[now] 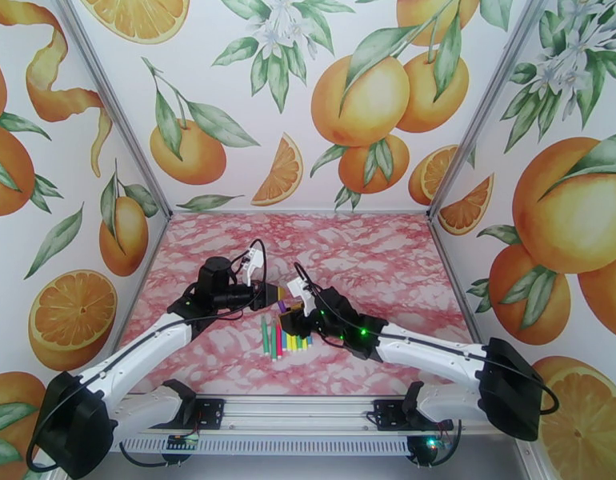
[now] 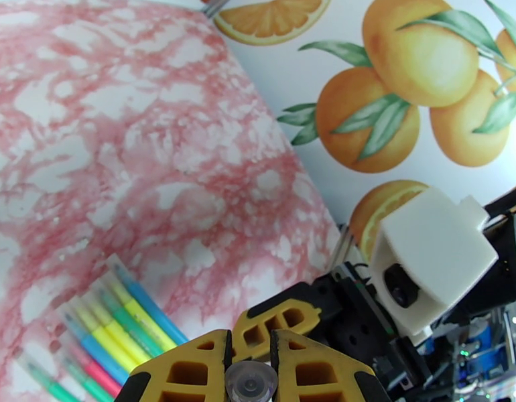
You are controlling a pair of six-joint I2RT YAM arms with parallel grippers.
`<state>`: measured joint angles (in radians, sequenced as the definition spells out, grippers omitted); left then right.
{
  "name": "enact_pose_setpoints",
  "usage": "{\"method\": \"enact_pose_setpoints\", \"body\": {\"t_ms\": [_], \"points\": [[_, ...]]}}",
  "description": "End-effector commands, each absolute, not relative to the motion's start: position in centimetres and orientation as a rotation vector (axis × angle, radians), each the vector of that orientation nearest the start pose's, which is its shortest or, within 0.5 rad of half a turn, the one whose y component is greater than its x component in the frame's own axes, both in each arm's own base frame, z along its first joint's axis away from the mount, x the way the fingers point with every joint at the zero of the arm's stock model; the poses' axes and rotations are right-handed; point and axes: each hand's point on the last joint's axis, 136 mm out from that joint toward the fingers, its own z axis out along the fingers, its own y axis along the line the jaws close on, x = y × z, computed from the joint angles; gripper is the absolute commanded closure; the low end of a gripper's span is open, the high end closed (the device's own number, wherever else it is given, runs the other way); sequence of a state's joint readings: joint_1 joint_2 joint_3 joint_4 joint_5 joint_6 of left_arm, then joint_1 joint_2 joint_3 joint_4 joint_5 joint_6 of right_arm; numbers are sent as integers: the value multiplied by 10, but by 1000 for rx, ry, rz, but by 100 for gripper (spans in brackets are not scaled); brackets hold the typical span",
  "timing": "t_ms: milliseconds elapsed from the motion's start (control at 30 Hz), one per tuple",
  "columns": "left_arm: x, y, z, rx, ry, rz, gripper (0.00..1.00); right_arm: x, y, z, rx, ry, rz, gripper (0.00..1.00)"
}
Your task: Open the pen caps
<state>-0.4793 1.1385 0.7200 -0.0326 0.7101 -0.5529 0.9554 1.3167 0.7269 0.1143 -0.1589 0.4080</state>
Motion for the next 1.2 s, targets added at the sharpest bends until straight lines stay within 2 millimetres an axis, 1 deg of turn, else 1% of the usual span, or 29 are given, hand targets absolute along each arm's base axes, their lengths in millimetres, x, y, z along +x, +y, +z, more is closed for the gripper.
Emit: {"method": "enact_pose_setpoints", "body": {"t_ms": [0, 133, 267, 500, 667, 867, 1167], "points": [[250, -260, 247, 442, 2057, -1369, 100, 212, 359, 184, -704, 2048, 1026, 74], [252, -257, 246, 423, 2060, -1345, 100, 210, 357, 182, -710, 2055, 1026, 84], [256, -254, 248, 398, 2060, -1315, 100, 207, 353, 177, -728, 2065, 1014, 90], [271, -244, 250, 322, 2078, -1230, 100, 200, 337, 165, -755, 2084, 951, 100], [286, -235, 254, 258, 2077, -1197, 100, 195, 325, 158, -772, 2093, 915, 100], [303, -221, 259, 149, 2061, -1174, 100, 191, 316, 153, -771, 2091, 902, 100], [316, -204, 259, 28, 2043, -1169, 100, 187, 305, 154, -762, 2061, 892, 100]]}}
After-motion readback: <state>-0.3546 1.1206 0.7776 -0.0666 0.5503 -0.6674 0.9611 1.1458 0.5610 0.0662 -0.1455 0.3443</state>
